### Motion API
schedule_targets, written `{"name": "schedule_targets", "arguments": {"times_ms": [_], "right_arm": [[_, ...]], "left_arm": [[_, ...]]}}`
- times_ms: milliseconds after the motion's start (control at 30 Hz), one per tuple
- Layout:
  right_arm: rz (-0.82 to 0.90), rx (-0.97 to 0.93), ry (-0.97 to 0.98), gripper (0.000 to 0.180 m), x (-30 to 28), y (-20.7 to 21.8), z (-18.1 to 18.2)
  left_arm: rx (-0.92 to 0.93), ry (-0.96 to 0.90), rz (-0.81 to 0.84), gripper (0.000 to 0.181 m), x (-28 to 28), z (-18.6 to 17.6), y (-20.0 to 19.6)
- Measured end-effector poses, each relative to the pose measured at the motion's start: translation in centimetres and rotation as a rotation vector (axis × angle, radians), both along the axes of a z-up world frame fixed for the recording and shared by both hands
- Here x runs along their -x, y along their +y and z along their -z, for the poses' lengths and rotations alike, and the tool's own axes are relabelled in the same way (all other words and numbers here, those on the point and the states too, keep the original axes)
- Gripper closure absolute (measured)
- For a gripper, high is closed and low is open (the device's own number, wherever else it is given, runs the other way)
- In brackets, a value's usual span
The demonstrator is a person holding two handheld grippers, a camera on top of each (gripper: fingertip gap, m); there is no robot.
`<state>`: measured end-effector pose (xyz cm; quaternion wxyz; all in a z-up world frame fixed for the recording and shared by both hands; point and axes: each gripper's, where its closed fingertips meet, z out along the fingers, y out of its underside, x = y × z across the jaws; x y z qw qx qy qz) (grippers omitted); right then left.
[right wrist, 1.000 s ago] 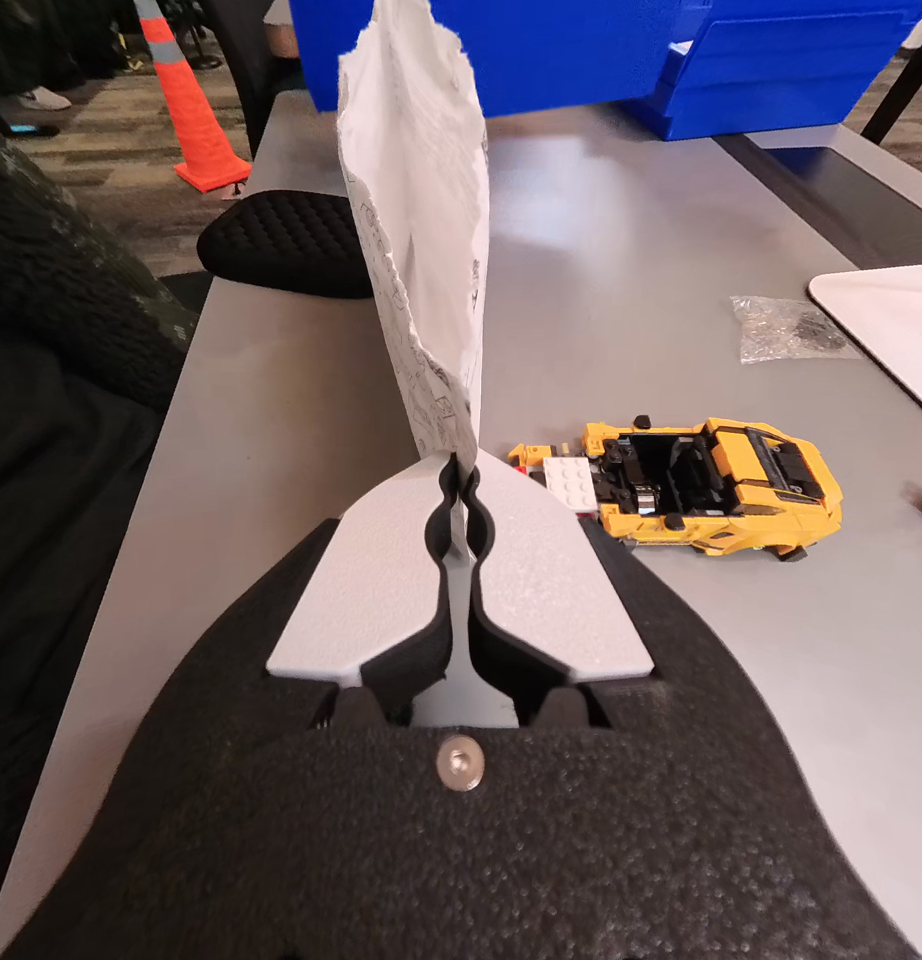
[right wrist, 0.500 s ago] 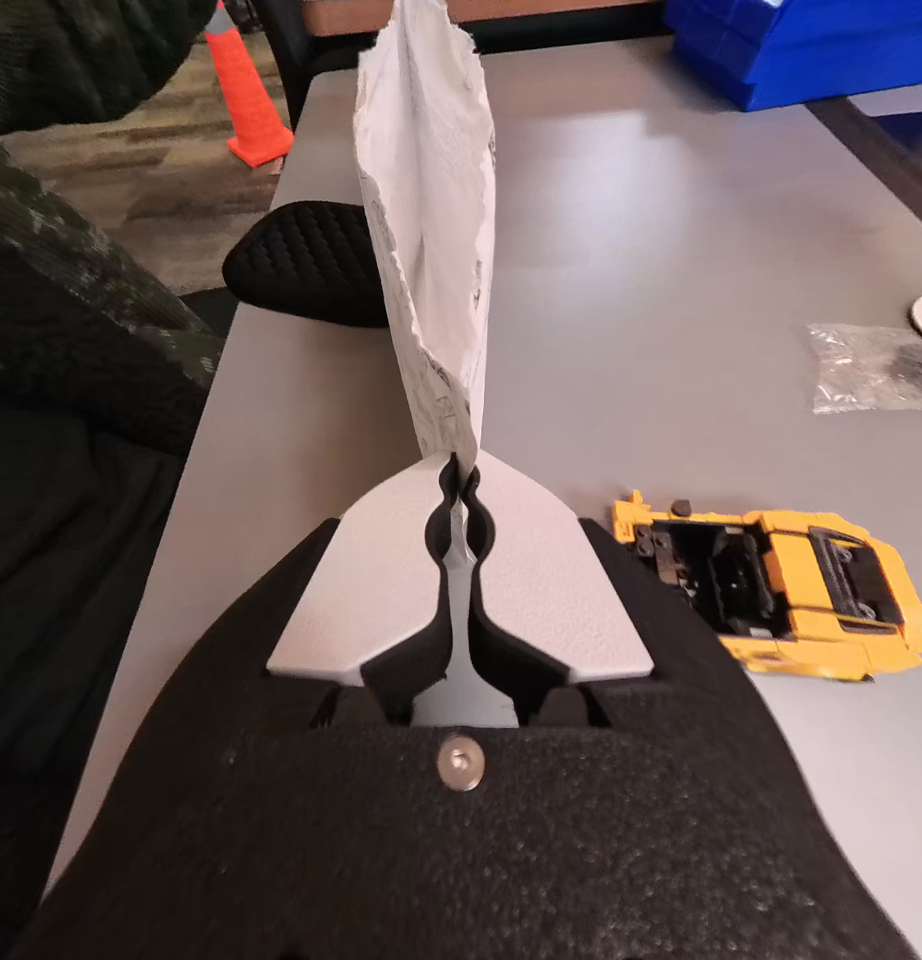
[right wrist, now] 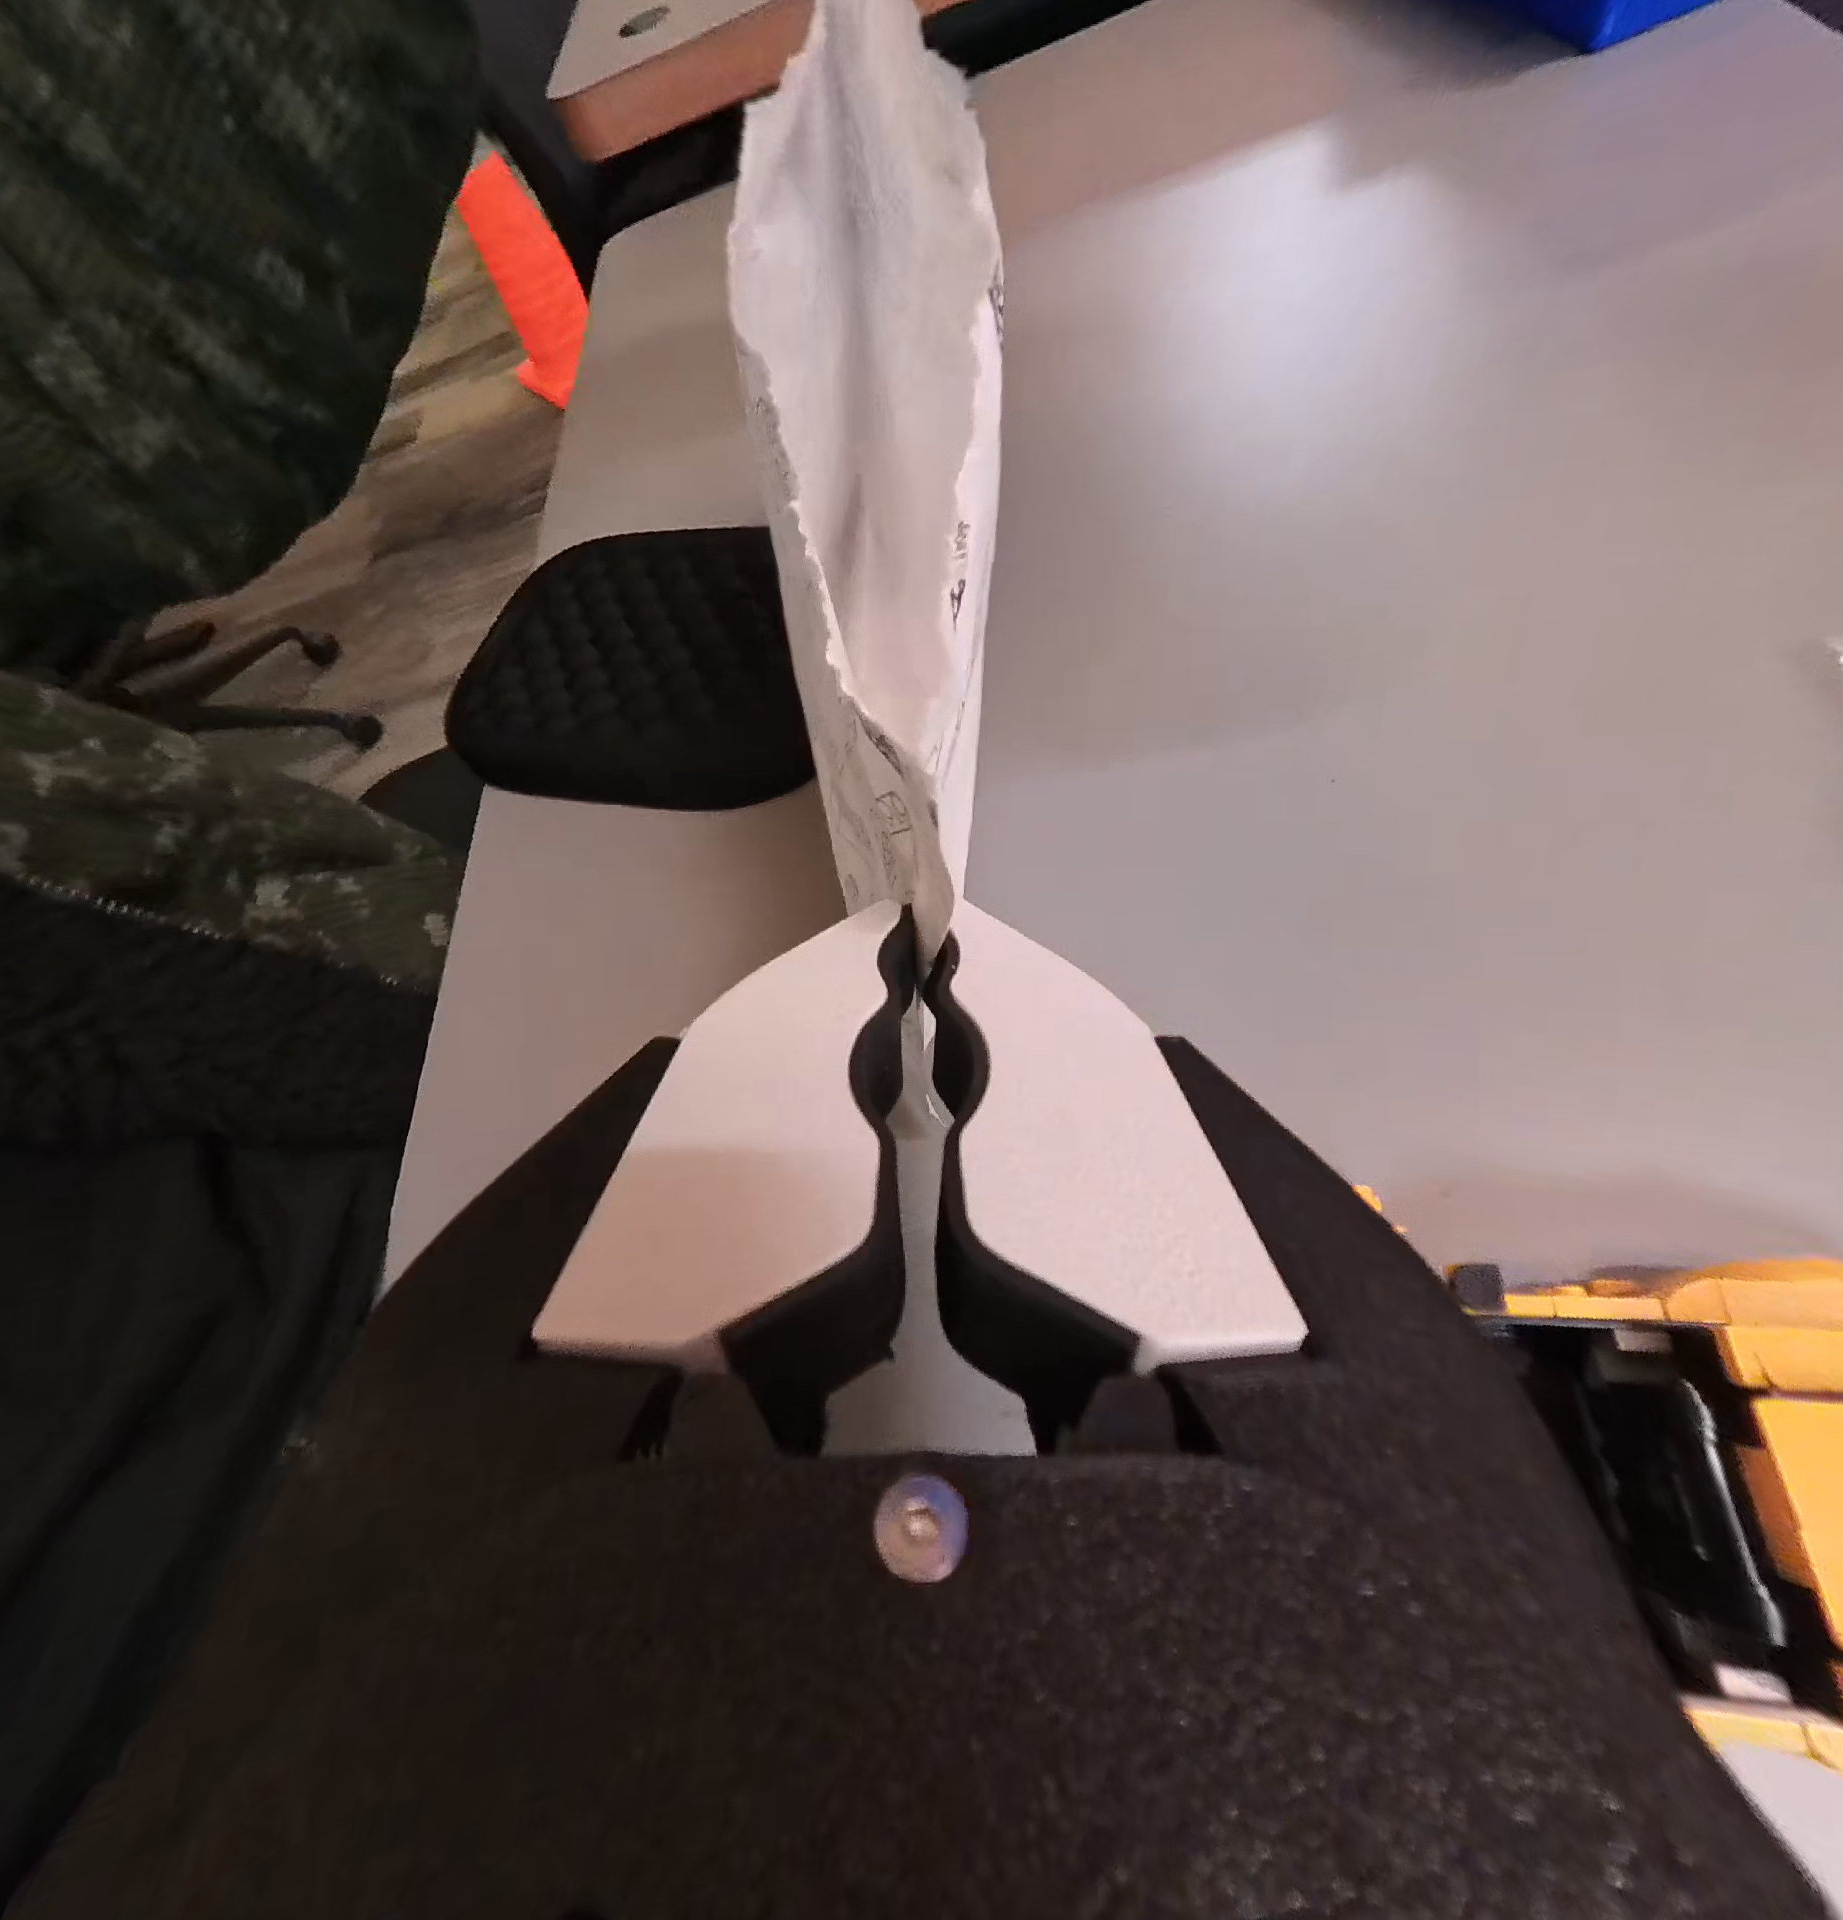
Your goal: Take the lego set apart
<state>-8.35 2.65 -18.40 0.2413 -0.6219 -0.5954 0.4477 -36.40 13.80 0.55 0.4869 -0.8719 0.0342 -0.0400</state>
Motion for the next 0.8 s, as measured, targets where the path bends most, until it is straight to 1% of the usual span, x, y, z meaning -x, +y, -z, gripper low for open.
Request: {"name": "schedule_targets", "arguments": {"times_ms": [233, 400, 500, 600, 733, 800], "right_arm": [[0.021, 0.02, -0.004, 0.18, 0.6, 0.8, 0.0], [-0.012, -0.073, -0.004, 0.18, 0.9, 0.6, 0.1], [-0.019, -0.148, -0.006, 0.18, 0.9, 0.7, 0.1], [-0.021, -0.159, -0.006, 0.18, 0.8, 0.7, 0.0], [-0.009, -0.178, -0.002, 0.18, 0.8, 1.0, 0.2], [-0.002, -0.229, -0.006, 0.18, 0.8, 1.5, 0.4]], "left_arm": [[-0.006, -0.069, 0.057, 0.176, -1.7, 0.3, 0.3], [0.021, -0.06, 0.054, 0.174, -2.2, 2.0, 0.8], [0.031, -0.023, 0.058, 0.174, -2.6, 2.9, 0.9], [0.008, 0.043, 0.03, 0.174, -2.8, 3.2, 0.5], [-0.077, 0.107, -0.009, 0.174, -3.5, 2.5, -0.7], [-0.114, 0.157, -0.033, 0.175, -3.8, 2.0, -1.4]]}}
